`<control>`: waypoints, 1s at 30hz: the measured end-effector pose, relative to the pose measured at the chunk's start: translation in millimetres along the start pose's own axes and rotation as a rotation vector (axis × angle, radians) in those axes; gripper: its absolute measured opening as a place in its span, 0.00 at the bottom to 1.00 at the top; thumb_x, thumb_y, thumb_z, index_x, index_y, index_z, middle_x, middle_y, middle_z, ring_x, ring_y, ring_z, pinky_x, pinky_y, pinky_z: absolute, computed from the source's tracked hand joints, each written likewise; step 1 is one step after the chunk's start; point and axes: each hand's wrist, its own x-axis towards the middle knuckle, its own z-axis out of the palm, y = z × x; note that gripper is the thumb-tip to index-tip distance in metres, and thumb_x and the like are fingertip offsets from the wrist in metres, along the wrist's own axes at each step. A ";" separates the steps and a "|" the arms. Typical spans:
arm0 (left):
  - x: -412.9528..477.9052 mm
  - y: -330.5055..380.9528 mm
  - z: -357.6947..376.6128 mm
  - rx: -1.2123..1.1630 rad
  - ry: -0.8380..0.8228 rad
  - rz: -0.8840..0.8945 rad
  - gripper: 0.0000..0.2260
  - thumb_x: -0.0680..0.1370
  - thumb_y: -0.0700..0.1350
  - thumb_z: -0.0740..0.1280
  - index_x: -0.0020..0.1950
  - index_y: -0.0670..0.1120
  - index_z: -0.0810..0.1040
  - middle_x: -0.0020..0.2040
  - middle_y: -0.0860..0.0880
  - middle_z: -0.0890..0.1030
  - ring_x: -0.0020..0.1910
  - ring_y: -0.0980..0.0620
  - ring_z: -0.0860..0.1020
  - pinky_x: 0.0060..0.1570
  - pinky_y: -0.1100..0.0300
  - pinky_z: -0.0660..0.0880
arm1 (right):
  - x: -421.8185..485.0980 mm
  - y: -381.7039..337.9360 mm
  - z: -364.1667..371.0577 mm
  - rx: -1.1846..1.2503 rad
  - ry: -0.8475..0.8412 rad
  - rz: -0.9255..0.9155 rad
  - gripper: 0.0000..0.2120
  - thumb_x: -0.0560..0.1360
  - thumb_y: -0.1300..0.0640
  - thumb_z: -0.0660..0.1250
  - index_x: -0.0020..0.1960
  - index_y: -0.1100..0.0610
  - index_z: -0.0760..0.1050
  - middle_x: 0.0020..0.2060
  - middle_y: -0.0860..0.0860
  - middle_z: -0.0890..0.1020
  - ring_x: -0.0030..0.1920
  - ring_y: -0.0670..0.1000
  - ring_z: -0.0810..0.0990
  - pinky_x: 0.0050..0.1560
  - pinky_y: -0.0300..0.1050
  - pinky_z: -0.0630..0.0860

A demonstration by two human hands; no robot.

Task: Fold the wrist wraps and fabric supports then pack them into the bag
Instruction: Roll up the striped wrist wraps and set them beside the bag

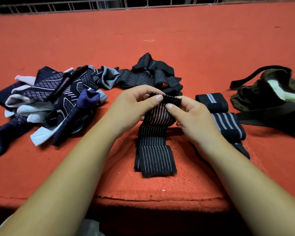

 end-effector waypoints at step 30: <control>5.8 -14.0 -14.5 0.115 0.003 0.070 0.08 0.77 0.40 0.78 0.54 0.49 0.90 0.63 0.50 0.84 0.64 0.58 0.81 0.68 0.62 0.75 | 6.3 14.6 7.4 0.444 -0.158 0.304 0.17 0.85 0.64 0.61 0.62 0.53 0.87 0.57 0.60 0.88 0.55 0.57 0.85 0.63 0.59 0.78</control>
